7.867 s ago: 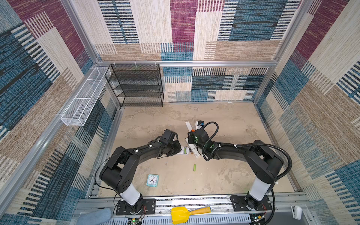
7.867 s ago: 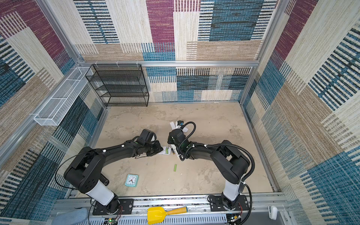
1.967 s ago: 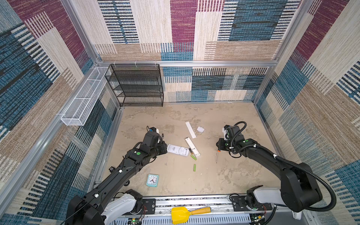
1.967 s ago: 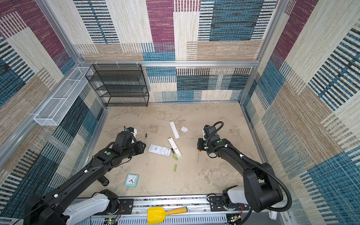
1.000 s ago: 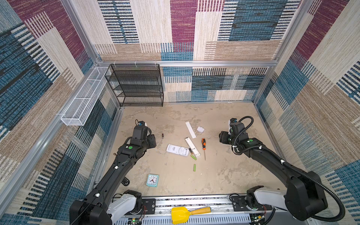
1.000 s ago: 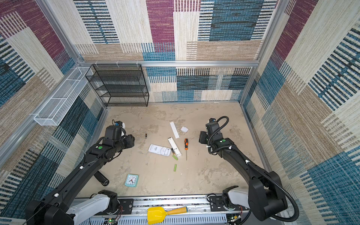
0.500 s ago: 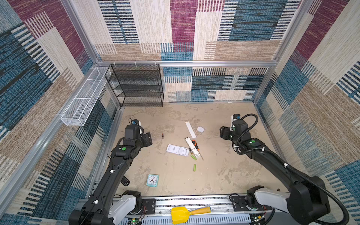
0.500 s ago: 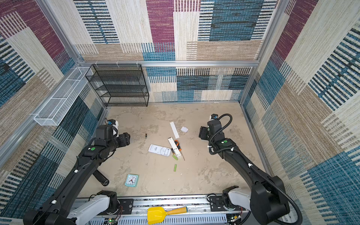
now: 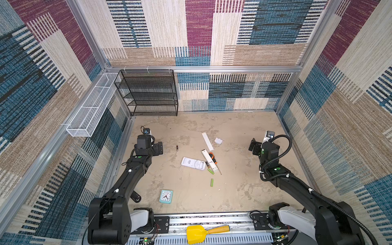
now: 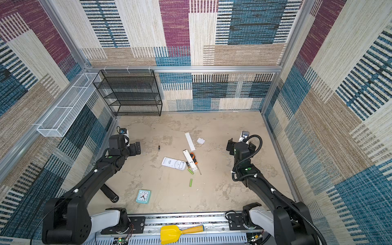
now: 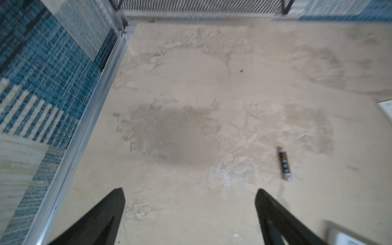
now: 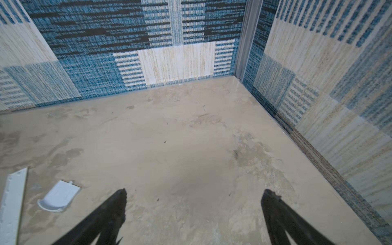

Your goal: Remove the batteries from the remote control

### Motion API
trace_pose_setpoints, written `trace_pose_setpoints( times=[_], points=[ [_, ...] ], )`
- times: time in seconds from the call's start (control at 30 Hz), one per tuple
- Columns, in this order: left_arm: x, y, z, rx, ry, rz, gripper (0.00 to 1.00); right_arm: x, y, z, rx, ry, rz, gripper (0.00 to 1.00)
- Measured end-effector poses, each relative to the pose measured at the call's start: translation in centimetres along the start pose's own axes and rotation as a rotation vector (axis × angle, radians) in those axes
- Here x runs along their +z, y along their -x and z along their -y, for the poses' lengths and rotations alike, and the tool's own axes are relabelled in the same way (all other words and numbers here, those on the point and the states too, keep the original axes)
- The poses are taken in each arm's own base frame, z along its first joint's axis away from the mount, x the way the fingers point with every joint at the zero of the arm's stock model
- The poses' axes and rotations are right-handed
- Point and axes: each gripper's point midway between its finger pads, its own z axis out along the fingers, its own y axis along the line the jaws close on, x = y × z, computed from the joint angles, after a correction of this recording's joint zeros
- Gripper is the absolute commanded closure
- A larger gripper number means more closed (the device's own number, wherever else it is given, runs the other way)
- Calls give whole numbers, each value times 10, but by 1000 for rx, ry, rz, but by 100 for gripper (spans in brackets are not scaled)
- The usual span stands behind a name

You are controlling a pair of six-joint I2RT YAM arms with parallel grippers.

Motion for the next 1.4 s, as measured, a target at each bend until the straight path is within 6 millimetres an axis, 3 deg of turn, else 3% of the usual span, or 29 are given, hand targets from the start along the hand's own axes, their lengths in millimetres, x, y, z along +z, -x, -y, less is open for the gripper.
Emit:
trace_pose_setpoints(
  times=[0.13,0.3,0.4,0.63,0.9,1.13,1.4],
  points=[
    [6,-23,-8,-14,43,33,1,6,-14,17,-1,-31,27,0],
    [4,-41,-11,-37,49,111,1,7,-16,15,9,20,90,0],
    [6,-45,-12,-47,51,151,1,9,-19,14,13,42,113,0],
    [9,-24,-3,-68,0,295,1,13,-22,-1,-4,127,154,0],
    [25,-48,4,-55,-24,340,1,14,-10,-7,-28,159,210,0],
    [20,-11,9,-63,-52,437,1,21,-22,-8,-64,171,207,0],
    [35,9,14,-42,-66,386,1,30,-7,-6,-47,190,243,0]
  ],
)
